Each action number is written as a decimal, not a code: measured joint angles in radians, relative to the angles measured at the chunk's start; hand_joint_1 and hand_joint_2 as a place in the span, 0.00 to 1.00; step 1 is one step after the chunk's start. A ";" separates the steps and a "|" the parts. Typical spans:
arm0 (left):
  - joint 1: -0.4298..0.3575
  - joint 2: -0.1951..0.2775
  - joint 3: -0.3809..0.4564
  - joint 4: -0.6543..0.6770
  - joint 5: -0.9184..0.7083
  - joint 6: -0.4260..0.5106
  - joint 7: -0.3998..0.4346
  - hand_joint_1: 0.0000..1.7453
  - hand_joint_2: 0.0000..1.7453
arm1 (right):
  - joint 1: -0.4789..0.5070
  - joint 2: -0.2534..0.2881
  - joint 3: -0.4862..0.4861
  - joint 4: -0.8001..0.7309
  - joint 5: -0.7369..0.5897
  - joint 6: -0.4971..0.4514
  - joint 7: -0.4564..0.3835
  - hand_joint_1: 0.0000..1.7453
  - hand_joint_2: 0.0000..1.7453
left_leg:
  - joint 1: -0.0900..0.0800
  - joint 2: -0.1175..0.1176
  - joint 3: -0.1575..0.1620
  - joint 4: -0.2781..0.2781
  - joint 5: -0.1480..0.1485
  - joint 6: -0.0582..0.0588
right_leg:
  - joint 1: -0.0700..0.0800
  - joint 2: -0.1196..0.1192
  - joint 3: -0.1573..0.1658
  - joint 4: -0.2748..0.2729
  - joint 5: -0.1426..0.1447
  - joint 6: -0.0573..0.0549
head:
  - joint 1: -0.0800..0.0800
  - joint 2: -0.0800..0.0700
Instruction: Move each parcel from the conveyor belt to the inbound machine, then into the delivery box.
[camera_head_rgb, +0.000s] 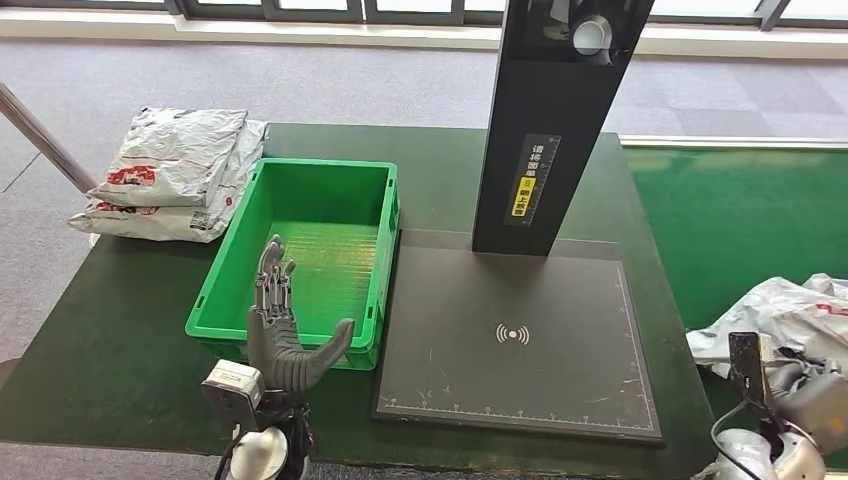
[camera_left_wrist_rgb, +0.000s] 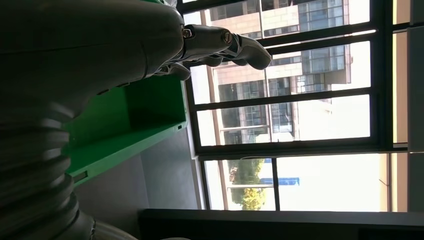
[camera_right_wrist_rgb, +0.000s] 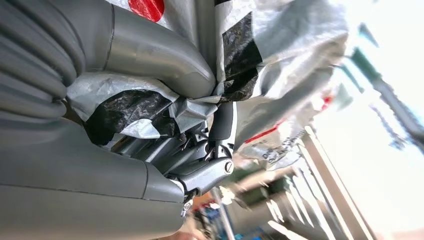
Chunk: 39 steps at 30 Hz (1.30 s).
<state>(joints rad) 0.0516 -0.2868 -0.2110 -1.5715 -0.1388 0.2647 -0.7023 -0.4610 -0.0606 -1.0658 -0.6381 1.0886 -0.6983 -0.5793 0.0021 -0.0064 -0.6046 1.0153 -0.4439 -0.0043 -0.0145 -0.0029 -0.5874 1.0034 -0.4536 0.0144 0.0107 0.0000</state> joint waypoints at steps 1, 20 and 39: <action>0.000 0.000 0.000 0.002 0.000 0.000 0.000 0.00 1.00 | -0.002 0.024 -0.008 -0.050 -0.057 -0.001 -0.054 1.00 1.00 | 0.000 0.000 0.000 0.000 0.000 0.000 | 0.000 0.000 0.000 0.000 0.000 0.000 | 0.000 0.000; -0.005 0.003 0.000 0.003 0.013 0.039 0.000 0.00 1.00 | 0.207 0.271 0.636 -0.741 -0.477 0.352 -0.089 1.00 1.00 | 0.001 0.004 0.001 0.000 0.000 -0.001 | 0.000 0.003 0.000 0.001 0.000 -0.001 | 0.000 0.000; -0.021 0.005 0.000 0.002 0.032 0.051 0.000 0.00 1.00 | 0.180 0.248 0.914 -0.518 -0.277 0.582 0.071 1.00 1.00 | 0.001 0.004 0.001 0.000 0.000 -0.001 | 0.000 0.004 0.000 0.001 0.000 -0.001 | 0.000 0.000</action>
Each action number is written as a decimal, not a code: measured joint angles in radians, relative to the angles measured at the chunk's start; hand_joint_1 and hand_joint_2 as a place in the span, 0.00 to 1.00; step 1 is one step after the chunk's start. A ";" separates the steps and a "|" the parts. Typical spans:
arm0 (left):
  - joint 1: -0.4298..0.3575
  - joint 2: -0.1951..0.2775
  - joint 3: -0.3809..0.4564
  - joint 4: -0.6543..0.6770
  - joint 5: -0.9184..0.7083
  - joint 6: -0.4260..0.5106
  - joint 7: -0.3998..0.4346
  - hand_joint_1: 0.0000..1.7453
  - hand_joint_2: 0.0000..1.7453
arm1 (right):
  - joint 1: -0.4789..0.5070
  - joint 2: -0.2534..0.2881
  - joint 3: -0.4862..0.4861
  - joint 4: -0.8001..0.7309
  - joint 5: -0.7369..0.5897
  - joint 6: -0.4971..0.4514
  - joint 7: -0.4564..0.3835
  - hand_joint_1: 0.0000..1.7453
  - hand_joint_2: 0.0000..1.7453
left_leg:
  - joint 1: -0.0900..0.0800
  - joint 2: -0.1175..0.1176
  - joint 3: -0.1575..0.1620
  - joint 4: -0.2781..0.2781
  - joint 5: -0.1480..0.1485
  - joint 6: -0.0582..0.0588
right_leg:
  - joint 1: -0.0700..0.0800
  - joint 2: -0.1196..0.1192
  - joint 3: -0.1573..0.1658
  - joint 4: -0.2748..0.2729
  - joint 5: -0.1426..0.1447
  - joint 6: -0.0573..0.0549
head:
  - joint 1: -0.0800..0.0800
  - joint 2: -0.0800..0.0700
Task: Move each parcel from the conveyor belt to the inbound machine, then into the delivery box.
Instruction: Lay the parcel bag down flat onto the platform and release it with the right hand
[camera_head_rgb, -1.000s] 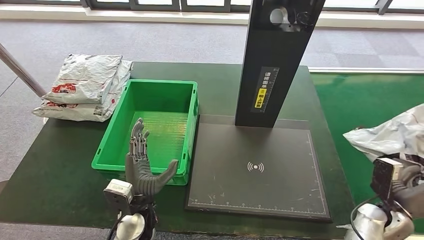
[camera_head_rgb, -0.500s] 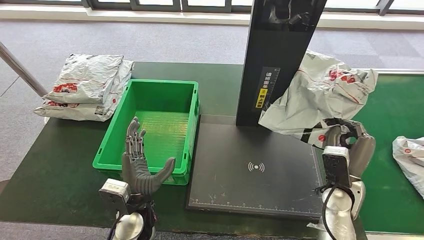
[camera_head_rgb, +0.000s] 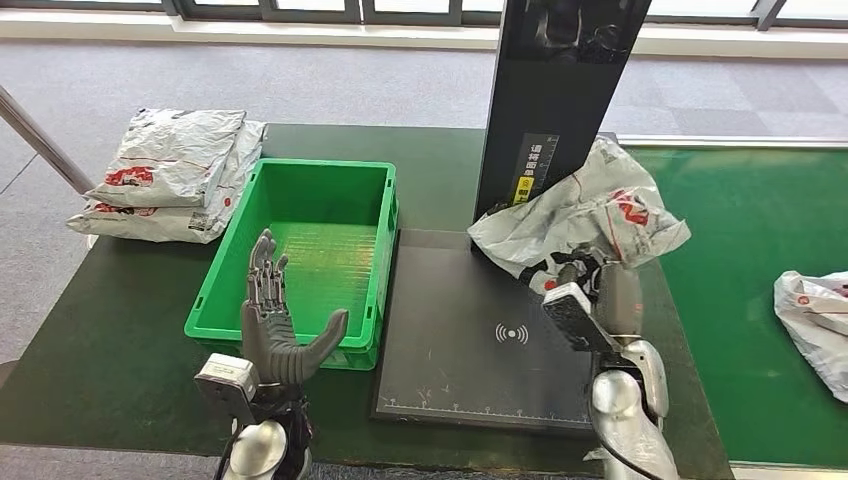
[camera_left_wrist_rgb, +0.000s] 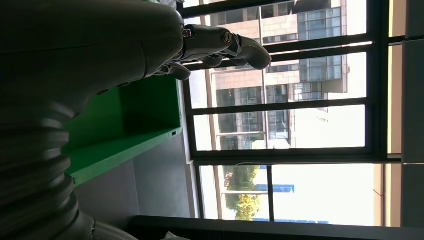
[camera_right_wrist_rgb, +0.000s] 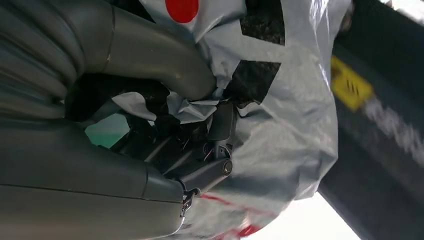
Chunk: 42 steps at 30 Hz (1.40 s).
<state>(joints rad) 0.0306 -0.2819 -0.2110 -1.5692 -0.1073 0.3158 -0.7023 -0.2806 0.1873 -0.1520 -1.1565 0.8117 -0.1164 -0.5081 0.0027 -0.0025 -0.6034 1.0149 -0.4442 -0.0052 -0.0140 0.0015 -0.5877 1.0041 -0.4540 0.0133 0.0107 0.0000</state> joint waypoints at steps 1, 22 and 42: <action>-0.002 0.000 0.000 0.002 0.001 -0.001 0.000 0.00 1.00 | -0.016 -0.001 0.011 0.049 0.006 0.017 -0.002 1.00 1.00 | 0.000 0.000 0.000 0.000 0.000 0.000 | 0.000 0.000 0.000 0.000 0.000 0.000 | 0.000 0.000; -0.013 0.000 -0.002 0.025 0.005 0.044 0.000 0.00 1.00 | -0.134 -0.001 0.042 0.469 -0.093 0.226 -0.166 1.00 1.00 | 0.000 0.000 0.000 0.000 0.000 -0.001 | 0.000 0.000 0.000 0.000 0.000 0.000 | 0.000 0.000; -0.014 0.000 -0.005 0.028 -0.001 0.047 0.000 0.00 1.00 | -0.063 -0.065 0.214 0.283 -0.538 0.483 -0.194 0.00 0.00 | 0.000 0.000 0.000 0.000 0.000 0.000 | 0.000 0.000 0.000 0.000 0.000 0.000 | 0.000 0.000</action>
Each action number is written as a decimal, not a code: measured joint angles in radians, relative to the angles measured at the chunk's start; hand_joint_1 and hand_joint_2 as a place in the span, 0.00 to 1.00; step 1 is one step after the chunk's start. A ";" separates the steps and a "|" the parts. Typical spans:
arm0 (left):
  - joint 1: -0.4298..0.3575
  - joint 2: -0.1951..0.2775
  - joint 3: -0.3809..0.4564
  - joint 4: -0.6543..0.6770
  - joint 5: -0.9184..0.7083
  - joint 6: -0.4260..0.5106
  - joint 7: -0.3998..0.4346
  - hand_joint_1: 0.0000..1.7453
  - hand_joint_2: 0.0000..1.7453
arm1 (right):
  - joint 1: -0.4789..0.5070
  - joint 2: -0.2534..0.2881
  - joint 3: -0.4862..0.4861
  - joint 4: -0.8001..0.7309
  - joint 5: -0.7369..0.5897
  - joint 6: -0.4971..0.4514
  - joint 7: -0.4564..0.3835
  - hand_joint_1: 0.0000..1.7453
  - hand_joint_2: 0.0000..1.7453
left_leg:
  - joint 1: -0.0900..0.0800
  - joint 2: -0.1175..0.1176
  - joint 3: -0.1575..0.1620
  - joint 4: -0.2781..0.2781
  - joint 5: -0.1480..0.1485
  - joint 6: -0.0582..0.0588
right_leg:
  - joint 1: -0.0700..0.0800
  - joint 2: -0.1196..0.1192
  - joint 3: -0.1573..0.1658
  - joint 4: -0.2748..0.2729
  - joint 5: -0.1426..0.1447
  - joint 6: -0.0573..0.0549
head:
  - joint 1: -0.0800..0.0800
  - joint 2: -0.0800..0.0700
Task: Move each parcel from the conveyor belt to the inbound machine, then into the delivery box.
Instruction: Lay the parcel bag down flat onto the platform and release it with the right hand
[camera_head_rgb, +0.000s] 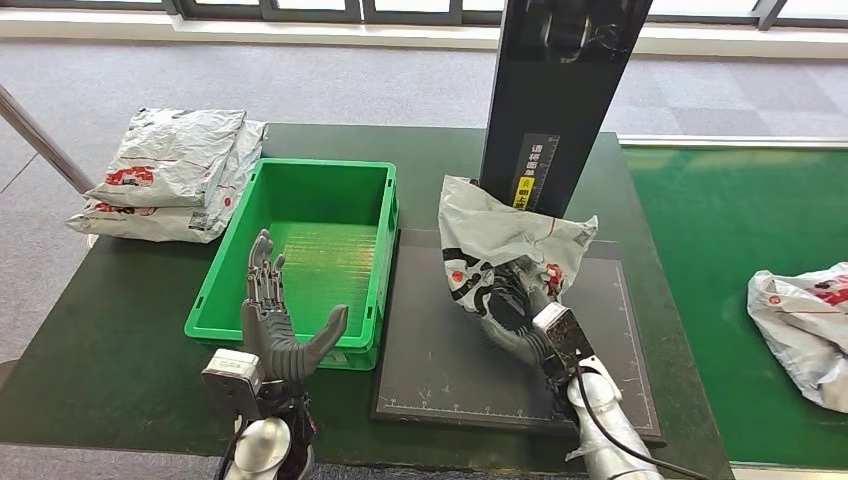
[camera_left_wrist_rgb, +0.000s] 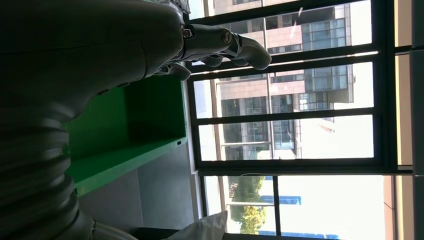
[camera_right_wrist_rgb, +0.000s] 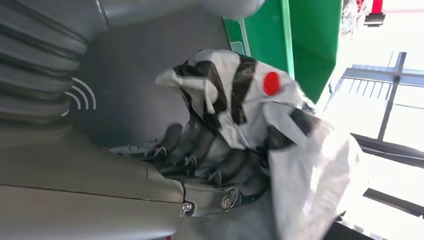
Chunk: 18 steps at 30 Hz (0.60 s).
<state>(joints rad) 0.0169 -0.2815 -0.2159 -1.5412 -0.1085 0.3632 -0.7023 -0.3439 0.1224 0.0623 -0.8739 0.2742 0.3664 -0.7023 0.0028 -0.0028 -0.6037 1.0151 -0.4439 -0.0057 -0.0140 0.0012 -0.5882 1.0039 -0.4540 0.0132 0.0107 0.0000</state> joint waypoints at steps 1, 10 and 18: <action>0.000 0.000 0.000 0.000 0.000 -0.001 0.000 0.00 1.00 | 0.000 -0.002 0.001 -0.002 -0.005 -0.002 0.000 0.00 0.00 | 0.000 0.000 0.000 0.000 0.000 0.000 | 0.000 0.000 0.000 0.000 0.000 0.000 | 0.000 0.000; 0.000 0.000 0.000 0.001 -0.007 -0.006 0.000 0.00 1.00 | 0.000 -0.010 0.015 -0.007 -0.017 -0.009 0.000 0.00 0.00 | 0.000 0.000 0.000 0.000 0.000 0.000 | 0.000 0.000 0.000 0.000 0.000 0.000 | 0.000 0.000; 0.000 0.000 0.000 0.002 -0.009 -0.006 0.000 0.00 1.00 | 0.000 -0.012 0.022 -0.011 -0.018 0.000 0.000 0.00 0.00 | 0.000 0.000 0.000 0.000 0.000 0.000 | 0.000 0.000 0.000 0.000 0.000 0.000 | 0.000 0.000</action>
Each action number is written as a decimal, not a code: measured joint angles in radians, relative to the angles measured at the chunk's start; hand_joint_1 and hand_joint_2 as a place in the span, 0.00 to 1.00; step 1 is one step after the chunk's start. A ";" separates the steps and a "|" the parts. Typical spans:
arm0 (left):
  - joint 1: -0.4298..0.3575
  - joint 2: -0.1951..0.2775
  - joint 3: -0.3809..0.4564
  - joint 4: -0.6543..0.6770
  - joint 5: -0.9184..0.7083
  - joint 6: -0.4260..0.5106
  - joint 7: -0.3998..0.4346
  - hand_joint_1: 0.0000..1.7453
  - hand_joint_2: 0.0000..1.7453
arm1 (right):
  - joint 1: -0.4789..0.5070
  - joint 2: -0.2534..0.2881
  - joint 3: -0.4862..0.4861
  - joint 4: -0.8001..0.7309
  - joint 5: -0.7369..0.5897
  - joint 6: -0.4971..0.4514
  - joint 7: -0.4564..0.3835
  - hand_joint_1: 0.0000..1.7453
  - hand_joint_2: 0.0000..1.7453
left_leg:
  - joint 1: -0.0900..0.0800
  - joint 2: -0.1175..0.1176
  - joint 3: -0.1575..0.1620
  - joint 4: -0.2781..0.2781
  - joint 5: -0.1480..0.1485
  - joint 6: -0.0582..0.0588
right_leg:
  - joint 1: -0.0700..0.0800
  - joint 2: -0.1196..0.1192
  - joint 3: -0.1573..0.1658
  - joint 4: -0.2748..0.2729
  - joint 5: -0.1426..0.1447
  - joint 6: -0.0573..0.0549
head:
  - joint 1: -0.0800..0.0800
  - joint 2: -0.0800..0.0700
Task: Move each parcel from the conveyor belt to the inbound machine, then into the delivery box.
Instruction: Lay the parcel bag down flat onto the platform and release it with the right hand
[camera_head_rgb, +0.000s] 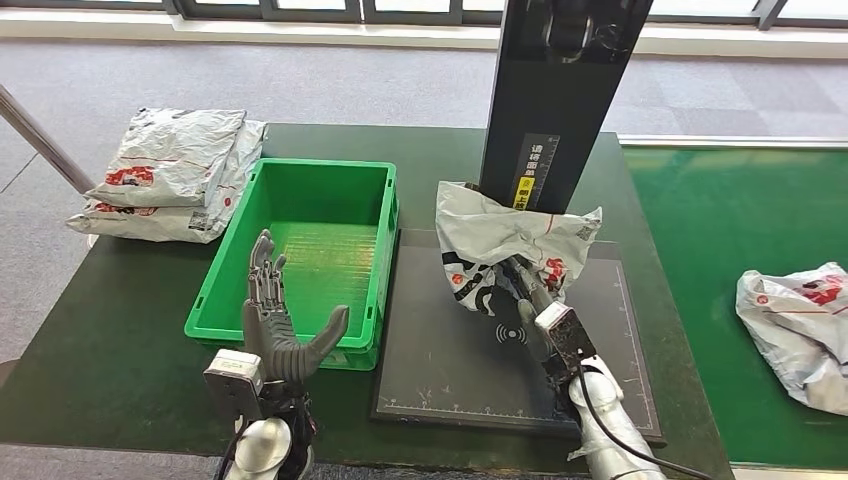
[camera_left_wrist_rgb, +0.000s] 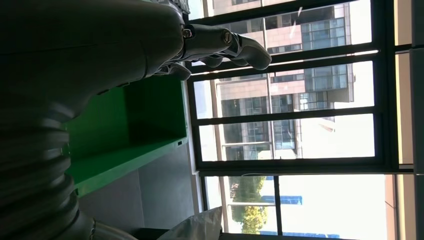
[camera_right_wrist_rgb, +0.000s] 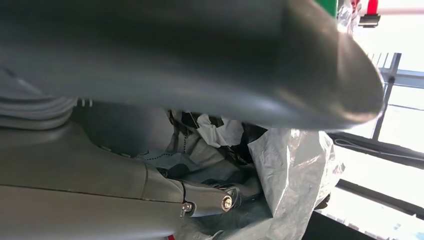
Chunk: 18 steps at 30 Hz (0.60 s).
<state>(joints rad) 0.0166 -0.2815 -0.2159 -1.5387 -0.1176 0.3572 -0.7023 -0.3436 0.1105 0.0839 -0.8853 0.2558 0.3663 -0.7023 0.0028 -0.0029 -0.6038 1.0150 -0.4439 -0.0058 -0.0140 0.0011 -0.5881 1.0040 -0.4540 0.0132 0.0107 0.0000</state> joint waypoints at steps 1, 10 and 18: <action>0.000 0.000 0.000 0.000 0.000 0.000 0.000 0.00 1.00 | 0.000 0.000 0.002 -0.001 0.003 0.004 0.000 0.00 0.00 | 0.000 0.000 0.000 0.000 0.000 0.000 | 0.000 0.000 0.000 0.000 0.000 0.000 | 0.000 0.000; -0.001 0.000 0.000 0.005 -0.002 -0.009 0.000 0.00 1.00 | 0.041 -0.028 0.097 -0.109 0.026 0.017 0.000 0.00 0.00 | 0.000 0.000 0.000 0.000 0.000 0.000 | 0.000 0.000 0.000 0.000 0.000 0.000 | 0.000 0.000; -0.013 0.000 0.000 0.016 -0.002 -0.011 0.000 0.00 1.00 | 0.061 -0.050 0.173 -0.130 0.080 0.011 0.000 0.00 0.00 | 0.000 0.000 0.000 0.000 0.000 0.000 | 0.000 0.000 0.000 0.000 0.000 0.000 | 0.000 0.000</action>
<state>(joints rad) 0.0036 -0.2815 -0.2159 -1.5226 -0.1194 0.3462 -0.7023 -0.2826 0.0605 0.2569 -1.0148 0.3361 0.3773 -0.7022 0.0028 -0.0027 -0.6037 1.0150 -0.4440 -0.0058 -0.0140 0.0012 -0.5883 1.0040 -0.4541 0.0131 0.0106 0.0000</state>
